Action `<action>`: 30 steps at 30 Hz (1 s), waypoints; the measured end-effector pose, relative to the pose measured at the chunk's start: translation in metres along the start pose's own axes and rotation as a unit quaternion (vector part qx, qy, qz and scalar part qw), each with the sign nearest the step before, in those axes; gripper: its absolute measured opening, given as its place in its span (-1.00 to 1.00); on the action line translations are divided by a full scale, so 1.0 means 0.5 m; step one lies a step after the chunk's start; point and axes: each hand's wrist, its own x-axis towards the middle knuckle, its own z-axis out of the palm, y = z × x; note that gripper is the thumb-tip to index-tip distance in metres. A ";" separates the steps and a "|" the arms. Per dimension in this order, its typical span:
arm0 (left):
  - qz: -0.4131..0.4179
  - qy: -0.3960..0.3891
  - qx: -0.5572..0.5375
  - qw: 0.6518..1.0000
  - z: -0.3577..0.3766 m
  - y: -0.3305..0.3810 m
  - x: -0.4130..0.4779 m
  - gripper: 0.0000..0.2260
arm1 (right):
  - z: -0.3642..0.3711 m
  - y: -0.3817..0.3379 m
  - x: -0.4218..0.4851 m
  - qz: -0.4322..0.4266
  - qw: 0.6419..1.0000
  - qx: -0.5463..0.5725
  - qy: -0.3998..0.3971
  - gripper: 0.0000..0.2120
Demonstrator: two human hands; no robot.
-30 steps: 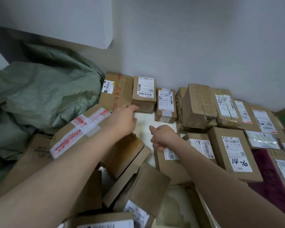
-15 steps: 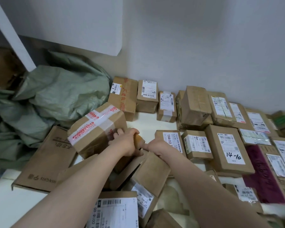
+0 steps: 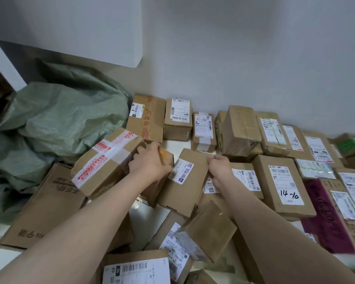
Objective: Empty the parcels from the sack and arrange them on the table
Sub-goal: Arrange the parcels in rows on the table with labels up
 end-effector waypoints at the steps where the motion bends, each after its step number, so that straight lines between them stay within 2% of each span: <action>1: -0.002 0.008 0.006 1.000 0.001 0.004 0.003 -0.33 | 0.002 -0.001 0.006 -0.004 1.000 0.000 0.006 -0.64; 3: -0.006 0.018 0.029 0.999 0.003 0.011 0.003 -0.33 | 0.014 -0.002 0.022 -0.016 1.000 -0.015 0.022 -0.72; 10: -0.021 0.032 0.049 0.998 0.004 0.019 0.017 -0.32 | 0.040 -0.009 0.045 -0.036 0.998 -0.044 0.041 -0.70; 13: -0.031 0.020 0.036 0.999 0.007 0.020 0.025 -0.32 | 0.029 -0.008 0.052 -0.017 0.999 0.002 0.035 -0.67; 15: -0.036 0.026 0.040 0.998 0.010 0.023 0.024 -0.31 | 0.032 -0.001 0.059 0.016 0.999 -0.028 -0.011 -0.52; 17: -0.038 0.029 0.048 0.998 0.013 0.028 0.021 -0.30 | 0.040 0.004 0.061 0.023 0.988 -0.149 -0.037 -0.21; 18: -0.035 0.024 0.046 0.998 0.013 0.030 0.020 -0.30 | 0.044 0.006 0.058 0.009 0.978 -0.204 -0.043 -0.14; 20: -0.032 -0.011 0.004 0.999 0.010 0.025 0.022 -0.29 | 0.046 0.004 0.041 -0.011 0.961 -0.272 -0.053 -0.15; 21: -0.036 -0.040 -0.045 0.998 0.009 0.019 0.026 -0.29 | 0.043 0.000 0.033 -0.014 0.964 -0.253 -0.083 -0.13; 23: -0.048 -0.084 -0.154 0.983 0.008 0.010 0.032 -0.29 | 0.032 -0.011 0.012 0.025 0.975 -0.117 -0.189 -0.01; 25: -0.041 -0.084 -0.189 0.978 0.006 0.012 0.028 -0.30 | 0.019 -0.014 0.007 0.037 0.964 -0.056 -0.255 0.10; 26: -0.032 -0.078 -0.186 0.979 0.005 0.014 0.026 -0.31 | 0.014 -0.014 0.008 0.044 0.966 -0.045 -0.253 0.05; 27: -0.021 -0.069 -0.177 0.982 0.003 0.017 0.025 -0.31 | 0.010 -0.014 0.008 0.043 0.966 -0.031 -0.254 -0.11; 29: -0.010 -0.041 -0.158 0.986 -0.007 0.020 0.022 -0.31 | 0.008 -0.015 0.008 0.033 0.979 -0.017 -0.199 -0.55; 30: -0.010 -0.024 -0.150 0.988 -0.013 0.022 0.021 -0.30 | 0.009 -0.010 0.017 0.032 0.986 -0.015 -0.164 -0.67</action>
